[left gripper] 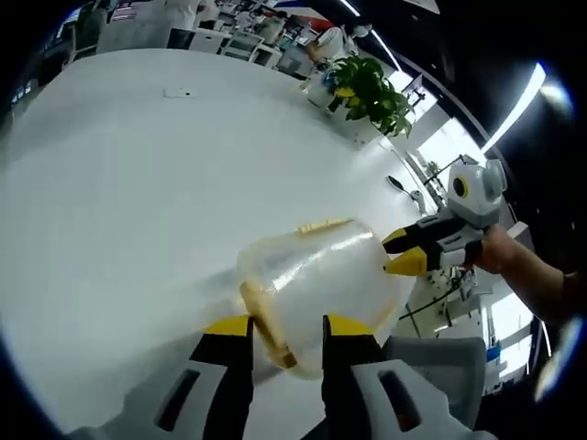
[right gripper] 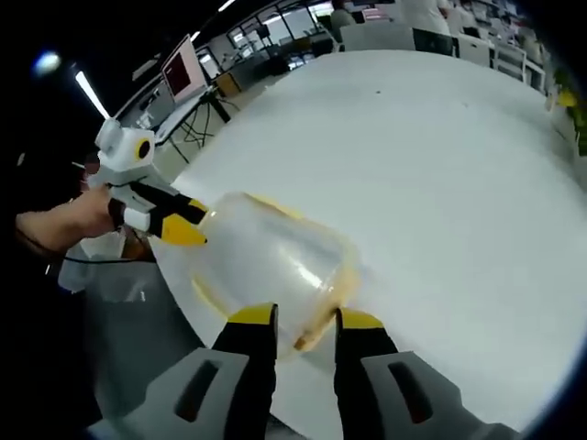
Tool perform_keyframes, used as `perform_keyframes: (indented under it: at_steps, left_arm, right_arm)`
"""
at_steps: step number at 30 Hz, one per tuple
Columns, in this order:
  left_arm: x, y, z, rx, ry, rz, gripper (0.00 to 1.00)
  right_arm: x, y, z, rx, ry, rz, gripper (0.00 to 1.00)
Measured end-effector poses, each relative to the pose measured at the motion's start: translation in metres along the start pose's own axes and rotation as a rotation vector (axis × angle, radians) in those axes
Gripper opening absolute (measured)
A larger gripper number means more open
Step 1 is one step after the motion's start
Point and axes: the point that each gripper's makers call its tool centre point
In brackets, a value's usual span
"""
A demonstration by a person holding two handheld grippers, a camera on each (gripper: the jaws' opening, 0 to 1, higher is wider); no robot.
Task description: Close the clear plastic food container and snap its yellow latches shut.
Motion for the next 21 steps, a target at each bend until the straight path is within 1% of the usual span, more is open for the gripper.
perform_keyframes:
  at_steps: [2,3,7,10,14,17,19,21]
  left_arm:
    - [0.0006,0.0003,0.001,0.003,-0.007,0.001,0.22]
    - [-0.0003,0.0005,0.0008,0.004,-0.007,0.001,0.22]
    - [0.0009,-0.0002,0.0017,-0.003,0.006,0.007,0.22]
    - [0.0011,0.0002,0.0019,-0.01,0.005,0.009,0.23]
    - [0.0014,-0.0002,0.0036,-0.002,0.014,0.009,0.23]
    - [0.0005,-0.0007,0.0035,0.003,-0.002,0.01,0.24]
    - [-0.0006,-0.0001,0.004,0.003,-0.017,0.014,0.25]
    - [-0.0014,0.001,0.0053,0.005,-0.057,0.035,0.26]
  right_arm:
    - [-0.0021,-0.0001,-0.0003,-0.006,-0.019,0.005,0.2]
    - [-0.0025,-0.0005,-0.0005,-0.012,-0.045,0.011,0.2]
    - [-0.0015,0.0003,-0.0005,-0.027,-0.032,0.013,0.21]
    - [-0.0016,-0.0005,0.0003,-0.026,-0.028,0.011,0.21]
    - [-0.0018,-0.0005,0.0007,-0.023,-0.034,0.009,0.22]
    - [-0.0023,-0.0002,0.0006,-0.029,-0.025,0.017,0.23]
    - [-0.0021,0.0,0.0019,-0.035,-0.002,0.017,0.23]
    - [-0.0024,0.0,0.0036,-0.03,0.046,0.007,0.24]
Point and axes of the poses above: the point that each gripper's makers call its tool centre point, and the gripper's own axes: y roughly backward along the fingers, x roughly to its left, z roughly out of its top, and after that the axes turned 4 degrees about x, right-handed
